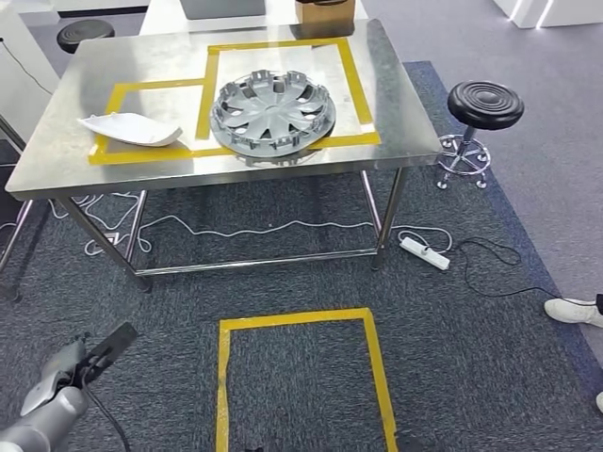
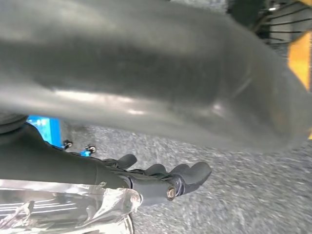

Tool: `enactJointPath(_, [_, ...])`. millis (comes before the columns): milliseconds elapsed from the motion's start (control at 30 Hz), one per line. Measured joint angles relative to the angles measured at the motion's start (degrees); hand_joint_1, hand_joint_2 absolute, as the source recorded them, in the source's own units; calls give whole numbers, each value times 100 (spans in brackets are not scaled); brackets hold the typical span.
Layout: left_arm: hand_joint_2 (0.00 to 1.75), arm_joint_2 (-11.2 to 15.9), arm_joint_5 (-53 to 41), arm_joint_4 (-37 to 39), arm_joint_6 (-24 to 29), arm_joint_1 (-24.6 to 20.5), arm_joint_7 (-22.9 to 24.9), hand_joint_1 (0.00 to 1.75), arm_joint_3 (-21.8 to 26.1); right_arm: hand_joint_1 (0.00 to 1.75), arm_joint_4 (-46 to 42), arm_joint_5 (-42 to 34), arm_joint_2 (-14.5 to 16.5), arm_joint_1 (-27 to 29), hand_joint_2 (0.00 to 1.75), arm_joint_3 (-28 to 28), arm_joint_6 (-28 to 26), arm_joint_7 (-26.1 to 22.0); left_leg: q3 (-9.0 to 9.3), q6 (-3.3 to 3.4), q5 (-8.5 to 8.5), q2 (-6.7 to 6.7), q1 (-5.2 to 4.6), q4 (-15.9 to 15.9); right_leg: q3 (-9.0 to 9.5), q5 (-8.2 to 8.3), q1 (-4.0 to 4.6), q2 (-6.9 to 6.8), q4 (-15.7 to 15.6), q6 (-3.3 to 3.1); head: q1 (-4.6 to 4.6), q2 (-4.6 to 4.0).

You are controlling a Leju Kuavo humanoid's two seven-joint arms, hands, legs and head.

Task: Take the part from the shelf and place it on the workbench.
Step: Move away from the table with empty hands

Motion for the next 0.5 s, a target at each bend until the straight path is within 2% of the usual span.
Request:
enactJointPath(33, [0, -49, 50, 19, -82, 120, 28, 0, 65, 0, 0, -9, 0, 19, 0, -2, 0, -1, 71, -18, 95, 0, 17, 47, -55, 35, -12, -4, 4, 23, 2, 0])
enactJointPath(67, [0, -99, 107, 37, -171, 248, 59, 0, 133, 0, 0, -22, 0, 33, 0, -5, 1, -3, 260, -37, 229, 2, 36, -125, -101, 66, -30, -5, 11, 52, 1, 0])
enactJointPath(100, [0, -158, 175, 55, -267, 374, 94, 0, 207, 0, -1, -38, -1, 41, 0, -12, 2, -8, 540, -59, 333, 8, 60, -455, -135, 92, -45, -5, 21, 87, -1, 0])
enactJointPath(133, [0, -223, 257, 72, -372, 492, 133, 0, 278, 0, -2, -58, -4, 45, 0, -24, 3, -14, 837, -73, 365, 6, 74, -848, -167, 108, -52, -5, 40, 126, -11, 0])
enactJointPath(167, [0, -301, 358, 89, -482, 615, 168, 0, 357, 0, -3, -80, -9, 45, 0, -38, 7, -21, 1068, -55, 355, -6, 82, -1167, -187, 124, -52, -2, 59, 167, -16, 0])
enactJointPath(200, [0, -379, 477, 109, -585, 747, 195, 0, 444, 0, -4, -104, -13, 45, 0, -60, 10, -27, 1204, -13, 318, -16, 80, -1366, -199, 139, -48, 0, 72, 207, -24, 0])
enactJointPath(233, [0, -470, 610, 129, -671, 896, 209, 0, 546, 0, -4, -131, -18, 46, 0, -82, 14, -31, 1249, 41, 290, -31, 72, -1454, -205, 146, -46, 2, 75, 238, -30, 0])
enactJointPath(267, [0, -555, 745, 149, -734, 1060, 214, 0, 659, 0, -4, -157, -21, 52, 0, -106, 17, -34, 1240, 96, 291, -37, 66, -1459, -206, 151, -47, 6, 60, 227, -26, 0])
enactJointPath(300, [0, -637, 862, 168, -775, 1222, 213, 0, 776, 0, -4, -181, -24, 65, 0, -127, 18, -36, 1241, 128, 293, -35, 62, -1471, -207, 152, -49, 7, 41, 182, -26, 0])
enactJointPath(367, [0, -785, 1052, 197, -863, 1481, 212, 0, 985, 0, -4, -219, -29, 90, 0, -152, 32, -40, 1240, 177, 308, -41, 48, -1477, -208, 154, -50, 4, 10, 36, -20, 0])
enactJointPath(433, [0, -909, 1264, 225, -1048, 1656, 243, 0, 1192, 0, -4, -246, -29, 89, 0, -181, 98, -61, 1236, 225, 319, -51, 28, -1477, -200, 180, -53, -3, -11, -50, -15, 0])
enactJointPath(467, [0, -959, 1381, 239, -1152, 1725, 277, 0, 1302, 0, -4, -262, -30, 84, 0, -203, 151, -80, 1233, 242, 324, -53, 18, -1476, -196, 202, -57, -6, -23, -54, -13, 0])
enactJointPath(500, [0, -1004, 1480, 251, -1239, 1785, 319, 0, 1417, 0, -4, -281, -29, 82, 0, -226, 213, -101, 1230, 257, 326, -54, 10, -1475, -189, 230, -63, -7, -38, -24, -14, 0])
